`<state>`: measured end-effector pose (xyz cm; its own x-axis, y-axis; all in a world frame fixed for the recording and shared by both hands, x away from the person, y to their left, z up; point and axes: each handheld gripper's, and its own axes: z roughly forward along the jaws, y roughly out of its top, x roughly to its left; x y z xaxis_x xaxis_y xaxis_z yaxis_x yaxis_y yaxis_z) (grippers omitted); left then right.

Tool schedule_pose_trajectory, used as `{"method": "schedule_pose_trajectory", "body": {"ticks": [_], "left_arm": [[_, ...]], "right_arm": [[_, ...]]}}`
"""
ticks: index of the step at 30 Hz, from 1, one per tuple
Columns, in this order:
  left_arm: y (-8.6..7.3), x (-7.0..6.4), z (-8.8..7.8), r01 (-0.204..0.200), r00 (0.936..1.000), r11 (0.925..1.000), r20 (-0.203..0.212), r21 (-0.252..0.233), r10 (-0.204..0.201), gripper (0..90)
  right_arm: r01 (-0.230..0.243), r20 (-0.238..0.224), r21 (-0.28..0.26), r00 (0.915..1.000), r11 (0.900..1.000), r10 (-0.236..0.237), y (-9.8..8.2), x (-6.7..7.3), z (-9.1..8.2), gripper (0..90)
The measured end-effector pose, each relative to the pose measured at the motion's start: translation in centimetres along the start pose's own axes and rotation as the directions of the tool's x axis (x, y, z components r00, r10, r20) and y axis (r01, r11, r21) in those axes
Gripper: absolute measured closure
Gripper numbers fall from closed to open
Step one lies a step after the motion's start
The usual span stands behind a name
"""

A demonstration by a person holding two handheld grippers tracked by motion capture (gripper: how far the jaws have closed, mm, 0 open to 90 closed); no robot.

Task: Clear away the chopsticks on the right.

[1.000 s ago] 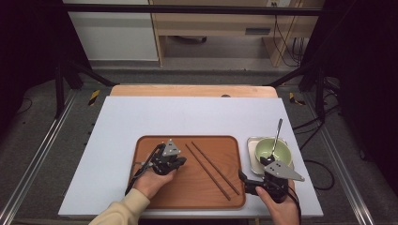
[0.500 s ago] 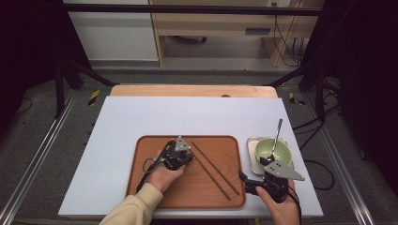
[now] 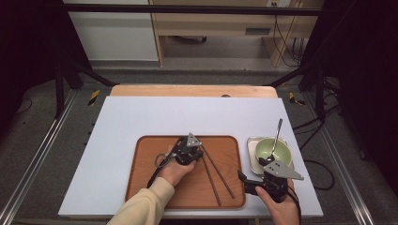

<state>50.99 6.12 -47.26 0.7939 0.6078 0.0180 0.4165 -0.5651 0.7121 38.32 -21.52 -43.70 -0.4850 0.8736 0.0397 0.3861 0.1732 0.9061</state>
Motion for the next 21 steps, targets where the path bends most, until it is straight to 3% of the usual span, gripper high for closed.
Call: {"method": "schedule_pose_trajectory", "body": {"ticks": [14,21], "left_arm": [[2.1,-1.7,2.2,-0.040,0.9987,0.9992,0.032,-0.009,0.040,90.0],[1.5,-1.9,0.5,-0.065,0.9972,0.9979,0.037,0.001,0.065,90.0]], "right_arm": [[0.000,-0.008,0.011,1.0000,1.000,0.000,-0.1,0.1,0.3,12.1],[-0.002,-0.001,0.012,1.0000,1.000,0.002,-0.1,-0.1,0.1,12.1]]}}
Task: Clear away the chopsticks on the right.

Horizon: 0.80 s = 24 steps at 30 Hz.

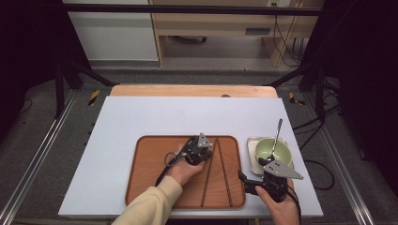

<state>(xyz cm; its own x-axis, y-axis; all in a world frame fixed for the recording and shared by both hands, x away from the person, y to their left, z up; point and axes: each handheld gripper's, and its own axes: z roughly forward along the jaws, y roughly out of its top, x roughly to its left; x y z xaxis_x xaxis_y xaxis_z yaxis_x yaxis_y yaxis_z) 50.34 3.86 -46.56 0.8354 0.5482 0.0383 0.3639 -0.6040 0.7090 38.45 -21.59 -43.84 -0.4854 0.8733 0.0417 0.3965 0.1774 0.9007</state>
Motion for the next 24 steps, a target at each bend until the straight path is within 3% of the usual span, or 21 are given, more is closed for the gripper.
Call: {"method": "schedule_pose_trajectory", "body": {"ticks": [10,15,24], "left_arm": [[-3.0,-2.1,-3.6,-0.027,0.9973,0.9990,0.070,0.035,0.024,90.0],[-3.6,-3.3,-3.4,-0.049,0.9943,0.9973,0.098,0.054,0.044,90.0],[-2.4,-4.3,-2.0,-0.044,0.9901,0.9986,0.135,0.029,0.039,90.0]], "right_arm": [[0.005,0.003,0.002,1.0000,1.000,-0.005,0.0,0.1,0.0,12.1],[0.002,0.003,0.005,1.0000,1.000,-0.002,0.0,0.2,0.1,12.1],[-0.001,0.003,0.008,1.0000,1.000,0.001,0.0,0.1,0.1,12.1]]}}
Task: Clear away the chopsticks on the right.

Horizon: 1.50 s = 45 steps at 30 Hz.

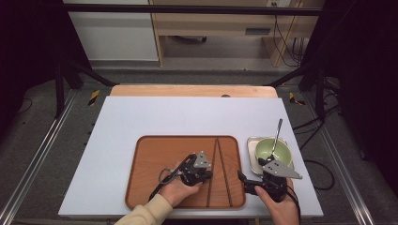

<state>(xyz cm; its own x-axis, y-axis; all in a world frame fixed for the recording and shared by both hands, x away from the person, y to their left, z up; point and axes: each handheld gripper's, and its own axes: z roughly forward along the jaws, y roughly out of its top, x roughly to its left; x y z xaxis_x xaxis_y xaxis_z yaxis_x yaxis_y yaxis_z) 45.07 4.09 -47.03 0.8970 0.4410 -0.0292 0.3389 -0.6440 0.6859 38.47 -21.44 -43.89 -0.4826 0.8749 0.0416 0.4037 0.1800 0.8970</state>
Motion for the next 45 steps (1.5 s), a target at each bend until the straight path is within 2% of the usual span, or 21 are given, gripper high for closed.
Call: {"method": "schedule_pose_trajectory", "body": {"ticks": [3,7,14,20,22,27,31,37,45], "left_arm": [[0.6,-0.2,0.6,-0.012,0.9999,0.9999,-0.008,-0.002,0.012,90.0],[1.3,0.1,1.3,0.003,1.0000,1.0000,0.001,-0.005,-0.003,90.0],[2.3,0.0,2.4,-0.001,1.0000,0.9998,0.000,-0.020,0.001,90.0],[2.7,0.1,2.8,-0.020,0.9998,0.9996,-0.003,-0.020,0.020,90.0],[2.8,0.3,2.7,-0.033,0.9993,0.9994,-0.018,-0.010,0.033,90.0],[2.9,1.7,2.8,0.000,0.9983,0.9999,-0.058,-0.015,0.000,90.0],[3.3,2.3,3.3,0.020,0.9977,0.9994,-0.064,-0.030,-0.022,90.0],[4.1,2.2,4.0,-0.008,0.9983,0.9997,-0.058,-0.023,0.006,90.0],[4.3,2.1,4.2,-0.009,0.9985,0.9996,-0.053,-0.026,0.008,90.0]], "right_arm": [[-0.001,-0.001,0.000,1.0000,1.000,0.001,0.0,-0.1,-0.1,12.1],[0.004,-0.002,0.001,1.0000,1.000,-0.004,0.0,-0.1,-0.1,12.1],[0.002,-0.004,0.003,1.0000,1.000,-0.002,0.0,-0.1,0.0,12.2],[0.006,-0.006,0.005,1.0000,1.000,-0.006,0.0,0.0,0.0,12.3],[0.005,-0.006,0.004,1.0000,1.000,-0.005,0.0,0.0,0.0,12.3],[0.000,-0.007,0.002,1.0000,1.000,0.000,0.0,-0.1,0.0,12.3],[0.004,-0.006,0.005,1.0000,1.000,-0.004,0.0,0.0,0.0,12.3],[0.000,-0.005,0.003,1.0000,1.000,0.000,0.0,-0.1,0.0,12.4],[-0.001,-0.005,0.002,1.0000,1.000,0.001,0.0,-0.2,-0.1,12.4]]}}
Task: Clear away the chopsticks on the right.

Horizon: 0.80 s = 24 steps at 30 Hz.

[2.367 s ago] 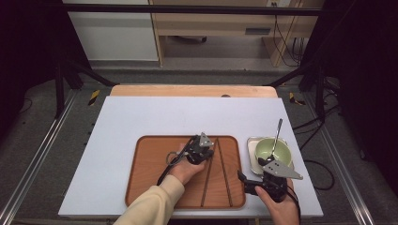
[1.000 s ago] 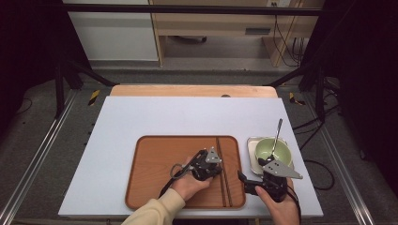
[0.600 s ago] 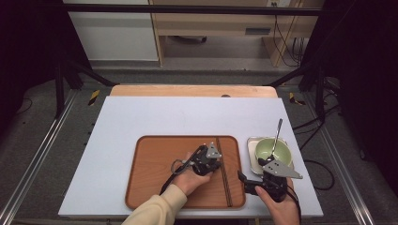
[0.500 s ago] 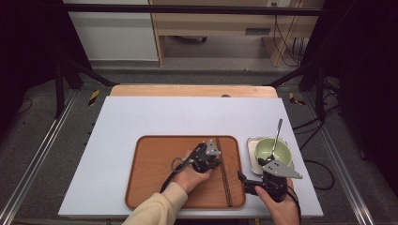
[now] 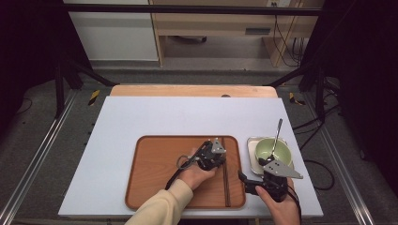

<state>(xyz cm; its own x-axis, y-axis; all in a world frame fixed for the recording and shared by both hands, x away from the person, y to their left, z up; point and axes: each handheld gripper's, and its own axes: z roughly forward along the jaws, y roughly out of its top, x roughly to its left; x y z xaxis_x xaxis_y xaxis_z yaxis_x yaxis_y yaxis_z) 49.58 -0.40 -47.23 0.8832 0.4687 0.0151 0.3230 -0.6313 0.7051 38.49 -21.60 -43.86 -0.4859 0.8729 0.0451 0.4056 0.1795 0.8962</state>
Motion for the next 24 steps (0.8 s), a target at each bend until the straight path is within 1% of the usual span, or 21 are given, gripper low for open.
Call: {"method": "schedule_pose_trajectory", "body": {"ticks": [1,3,4,5,8,9,10,11,12,14,15,18,20,22,24], "left_arm": [[0.0,0.0,0.1,0.008,1.0000,0.9999,0.002,-0.008,-0.008,90.0],[0.0,-0.1,0.1,0.007,1.0000,0.9999,-0.002,-0.008,-0.007,90.0],[0.0,-0.1,0.0,-0.005,1.0000,1.0000,0.002,0.004,0.005,90.0],[0.0,-0.2,-0.1,-0.007,1.0000,1.0000,-0.002,0.001,0.007,90.0],[-0.4,-0.3,-0.9,-0.015,0.9999,0.9998,-0.003,-0.010,0.015,90.0],[-0.5,-0.3,-1.2,-0.012,0.9999,0.9998,-0.003,-0.018,0.011,90.0],[-0.6,-0.2,-1.6,-0.026,0.9997,0.9996,-0.005,-0.014,0.025,90.0],[-0.8,-0.2,-1.9,-0.012,0.9999,0.9995,-0.005,-0.030,0.012,90.0],[-1.0,-0.1,-2.3,-0.010,0.9999,0.9992,-0.004,-0.038,0.010,90.0],[-1.7,0.0,-3.3,-0.002,1.0000,0.9976,-0.006,-0.069,0.002,90.0],[-2.1,0.1,-3.9,-0.001,1.0000,0.9967,-0.006,-0.081,0.001,90.0],[-3.8,0.5,-6.0,0.012,0.9997,0.9933,-0.019,-0.115,-0.014,89.9],[-5.0,0.7,-7.4,0.016,0.9987,0.9917,-0.045,-0.128,-0.022,89.7],[-6.2,1.0,-8.8,0.024,0.9972,0.9877,-0.066,-0.154,-0.035,88.2],[-7.2,1.2,-10.1,0.026,0.9932,0.9838,-0.107,-0.178,-0.045,83.7]], "right_arm": [[0.001,0.000,0.000,1.0000,1.000,-0.001,0.0,0.0,0.0,12.4],[0.003,0.000,-0.002,1.0000,1.000,-0.003,0.0,0.0,0.0,12.4],[0.007,0.004,-0.002,1.0000,1.000,-0.007,0.0,0.0,-0.1,12.4],[0.007,0.003,-0.003,1.0000,1.000,-0.007,0.0,-0.1,-0.1,12.3],[0.008,0.002,-0.004,1.0000,1.000,-0.008,0.0,-0.1,-0.1,11.9],[0.009,0.002,-0.004,1.0000,1.000,-0.009,0.0,-0.1,-0.1,11.7],[0.012,0.003,-0.005,0.9999,1.000,-0.012,0.0,-0.2,-0.1,11.6],[0.012,0.003,-0.008,0.9999,1.000,-0.012,0.0,-0.2,-0.1,11.3],[0.010,0.004,-0.009,0.9999,1.000,-0.010,0.0,-0.2,-0.2,11.0],[0.016,0.012,-0.007,0.9998,1.000,-0.016,0.0,-0.2,-0.4,11.2],[0.029,0.013,-0.015,0.9995,0.999,-0.029,0.0,-0.3,-0.4,11.3],[0.036,0.013,-0.029,0.9993,0.999,-0.036,0.1,-0.3,-0.6,10.3],[0.039,0.012,-0.032,0.9992,0.999,-0.039,0.1,-0.5,-0.6,9.8],[0.038,0.021,-0.032,0.9991,0.999,-0.037,0.0,-0.6,-0.6,9.6],[0.034,0.028,-0.032,0.9991,0.999,-0.033,0.0,-0.8,-0.6,9.5]]}}
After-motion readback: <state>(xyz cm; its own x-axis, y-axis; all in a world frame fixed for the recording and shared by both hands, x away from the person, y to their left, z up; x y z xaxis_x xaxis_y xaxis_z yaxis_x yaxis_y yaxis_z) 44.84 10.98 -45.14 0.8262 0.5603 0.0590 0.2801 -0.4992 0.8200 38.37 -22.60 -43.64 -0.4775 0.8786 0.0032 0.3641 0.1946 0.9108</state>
